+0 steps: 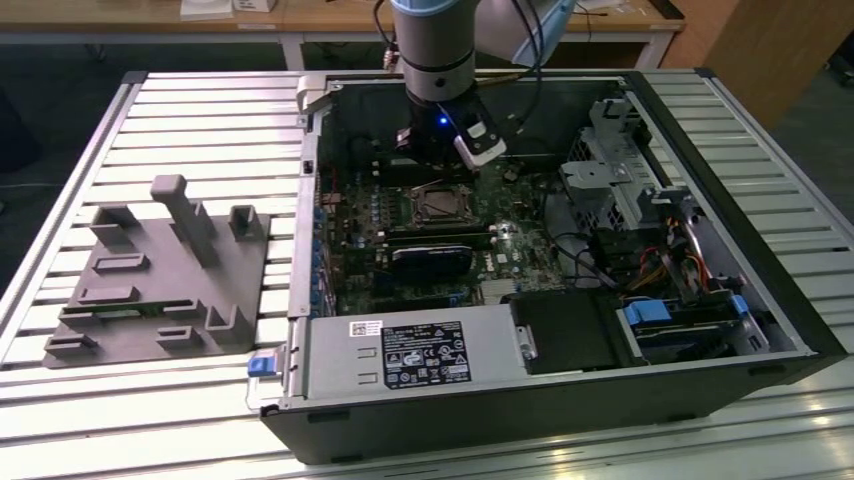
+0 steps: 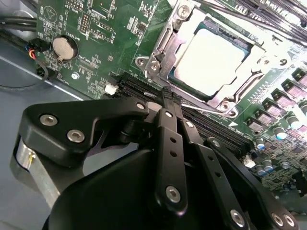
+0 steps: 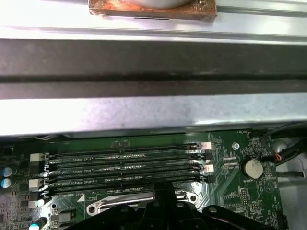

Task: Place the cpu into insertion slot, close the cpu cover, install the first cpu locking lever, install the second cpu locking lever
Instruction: 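Install the first cpu locking lever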

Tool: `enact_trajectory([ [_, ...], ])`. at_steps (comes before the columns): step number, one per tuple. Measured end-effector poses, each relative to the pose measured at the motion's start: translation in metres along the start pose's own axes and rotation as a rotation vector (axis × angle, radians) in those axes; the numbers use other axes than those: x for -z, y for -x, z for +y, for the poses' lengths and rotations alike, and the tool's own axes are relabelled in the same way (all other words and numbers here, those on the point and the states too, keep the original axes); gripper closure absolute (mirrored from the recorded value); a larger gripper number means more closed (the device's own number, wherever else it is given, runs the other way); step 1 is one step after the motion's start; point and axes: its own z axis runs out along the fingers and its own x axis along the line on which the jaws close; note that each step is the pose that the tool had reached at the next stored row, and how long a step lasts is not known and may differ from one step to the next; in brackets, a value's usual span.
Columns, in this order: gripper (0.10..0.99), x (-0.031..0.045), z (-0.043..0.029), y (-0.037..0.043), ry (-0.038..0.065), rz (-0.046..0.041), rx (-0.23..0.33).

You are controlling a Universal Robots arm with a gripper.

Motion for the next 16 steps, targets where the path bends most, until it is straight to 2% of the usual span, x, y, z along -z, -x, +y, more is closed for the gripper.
enact_trajectory([
  [4,0.980,-0.0003,0.0000,-0.0001,-0.002,-0.0014,-0.006],
  [9,0.980,-0.0015,0.0000,-0.0004,-0.012,-0.0163,-0.075],
  [16,0.980,-0.0031,0.0054,-0.0036,-0.013,-0.0186,-0.080],
])
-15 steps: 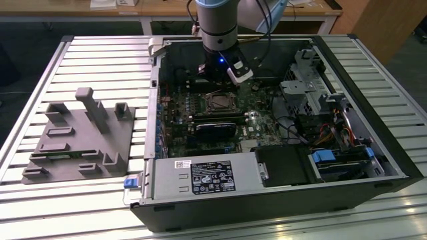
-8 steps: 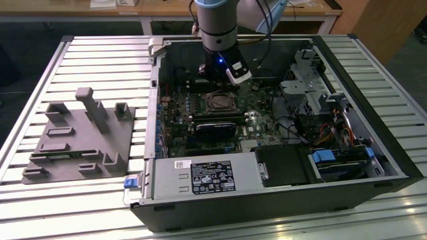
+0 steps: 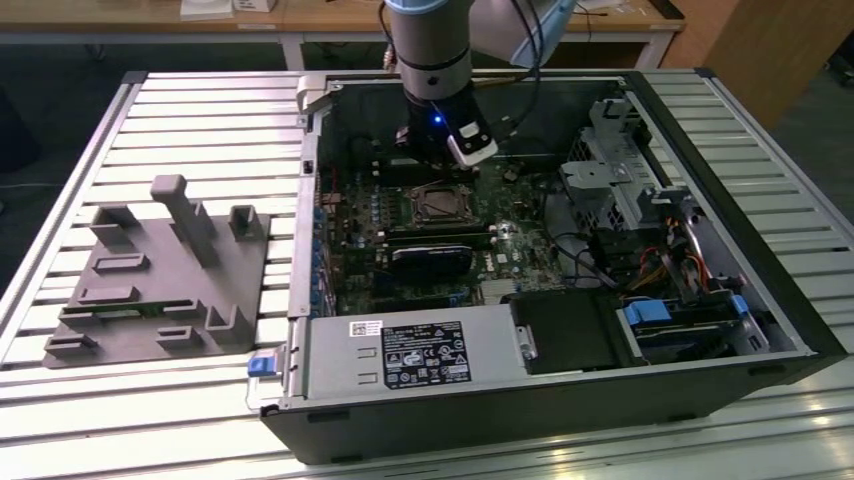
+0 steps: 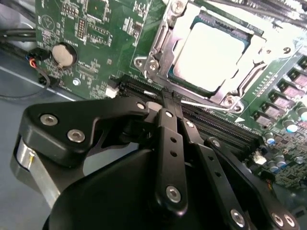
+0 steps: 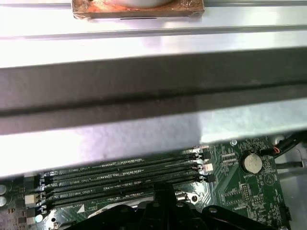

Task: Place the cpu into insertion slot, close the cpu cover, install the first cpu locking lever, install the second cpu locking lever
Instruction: 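Install the first cpu locking lever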

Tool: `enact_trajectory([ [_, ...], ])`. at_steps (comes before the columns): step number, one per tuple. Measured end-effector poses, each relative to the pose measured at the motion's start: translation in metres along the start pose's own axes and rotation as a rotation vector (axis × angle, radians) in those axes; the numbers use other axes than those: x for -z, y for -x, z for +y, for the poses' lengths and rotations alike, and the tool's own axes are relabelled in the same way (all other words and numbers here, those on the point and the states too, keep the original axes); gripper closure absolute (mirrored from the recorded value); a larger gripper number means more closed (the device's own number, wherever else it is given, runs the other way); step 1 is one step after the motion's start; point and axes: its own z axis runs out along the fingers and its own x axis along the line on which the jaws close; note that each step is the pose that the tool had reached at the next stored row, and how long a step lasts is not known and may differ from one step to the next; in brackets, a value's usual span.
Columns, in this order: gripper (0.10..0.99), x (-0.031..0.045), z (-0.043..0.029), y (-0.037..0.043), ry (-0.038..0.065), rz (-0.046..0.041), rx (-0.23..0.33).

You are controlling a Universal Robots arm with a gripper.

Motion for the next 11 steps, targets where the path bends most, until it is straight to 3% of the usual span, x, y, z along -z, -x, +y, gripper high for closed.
enact_trajectory([
  [11,0.980,-0.0017,0.0019,-0.0034,-0.003,-0.0078,-0.020],
])
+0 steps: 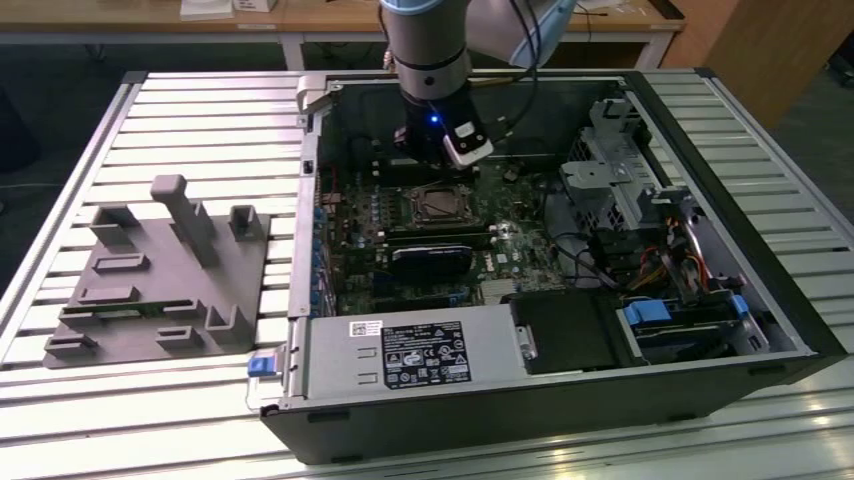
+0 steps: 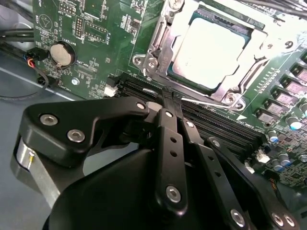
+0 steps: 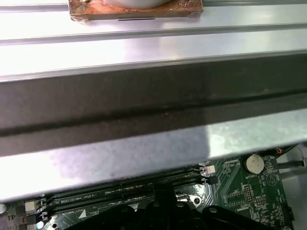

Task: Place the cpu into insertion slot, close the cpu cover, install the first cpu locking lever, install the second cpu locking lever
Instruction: 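Install the first cpu locking lever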

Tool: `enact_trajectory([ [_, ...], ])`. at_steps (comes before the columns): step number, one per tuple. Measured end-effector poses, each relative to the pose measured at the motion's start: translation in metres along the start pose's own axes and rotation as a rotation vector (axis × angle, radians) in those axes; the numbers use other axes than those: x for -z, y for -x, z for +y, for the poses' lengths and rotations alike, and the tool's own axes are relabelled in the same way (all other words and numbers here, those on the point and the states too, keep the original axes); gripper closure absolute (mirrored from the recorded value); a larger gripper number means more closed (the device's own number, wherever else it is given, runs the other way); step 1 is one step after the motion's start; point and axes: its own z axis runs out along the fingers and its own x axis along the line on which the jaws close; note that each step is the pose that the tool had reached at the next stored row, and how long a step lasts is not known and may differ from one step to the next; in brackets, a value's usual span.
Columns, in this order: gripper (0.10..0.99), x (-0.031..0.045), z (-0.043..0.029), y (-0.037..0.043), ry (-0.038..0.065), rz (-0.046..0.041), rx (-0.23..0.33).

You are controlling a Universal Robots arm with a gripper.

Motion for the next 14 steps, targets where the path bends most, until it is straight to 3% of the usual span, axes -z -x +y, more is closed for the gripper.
enact_trajectory([
  [14,0.980,-0.0012,0.0030,-0.0022,-0.008,-0.0093,-0.045],
])
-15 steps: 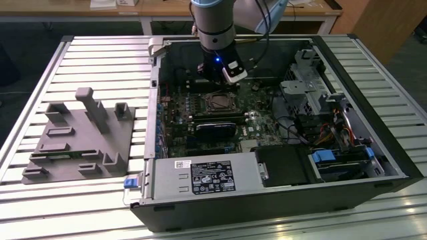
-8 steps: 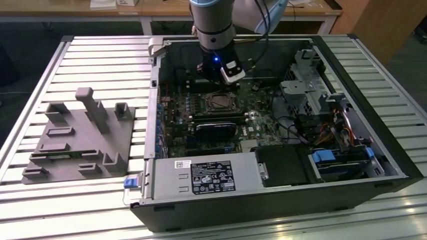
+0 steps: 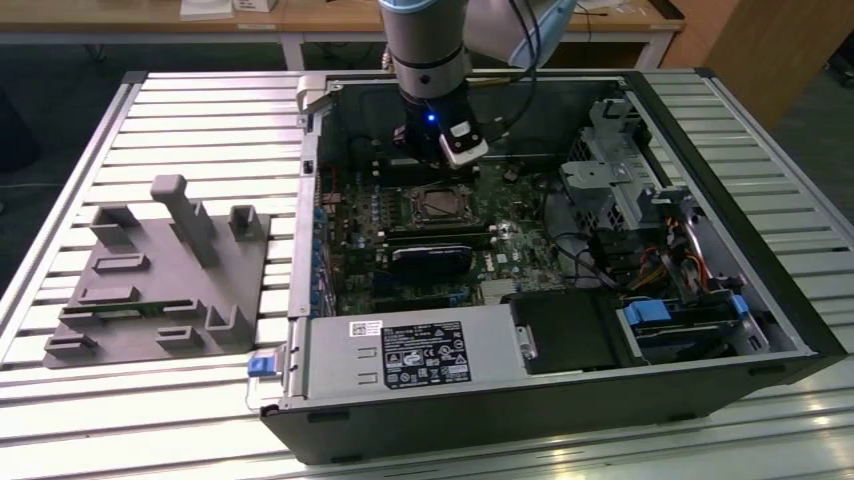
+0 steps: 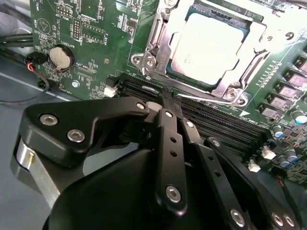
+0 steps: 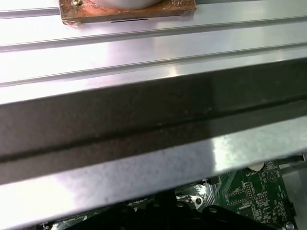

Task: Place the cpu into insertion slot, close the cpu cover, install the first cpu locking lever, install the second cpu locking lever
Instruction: 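Install the first cpu locking lever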

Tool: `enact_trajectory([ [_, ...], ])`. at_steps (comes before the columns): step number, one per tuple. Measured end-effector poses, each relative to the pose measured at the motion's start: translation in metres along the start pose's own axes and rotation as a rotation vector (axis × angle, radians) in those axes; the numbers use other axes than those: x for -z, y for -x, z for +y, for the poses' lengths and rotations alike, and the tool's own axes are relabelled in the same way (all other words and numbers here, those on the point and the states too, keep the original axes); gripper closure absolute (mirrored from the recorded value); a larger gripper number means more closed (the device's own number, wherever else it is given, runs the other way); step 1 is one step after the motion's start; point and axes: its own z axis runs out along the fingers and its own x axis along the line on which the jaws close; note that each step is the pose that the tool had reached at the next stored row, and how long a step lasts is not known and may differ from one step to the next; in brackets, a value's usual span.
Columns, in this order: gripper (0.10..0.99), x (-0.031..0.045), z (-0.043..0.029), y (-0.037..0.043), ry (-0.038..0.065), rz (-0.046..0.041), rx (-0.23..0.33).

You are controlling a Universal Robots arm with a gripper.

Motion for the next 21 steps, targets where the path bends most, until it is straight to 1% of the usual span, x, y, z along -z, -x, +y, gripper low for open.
enact_trajectory([
  [7,0.980,-0.0005,0.0006,-0.0007,-0.004,-0.0048,-0.023],
  [14,0.980,-0.0034,0.0000,-0.0011,-0.013,-0.0158,-0.053],
  [21,0.980,-0.0067,-0.0007,-0.0017,-0.020,-0.0259,-0.075],
])
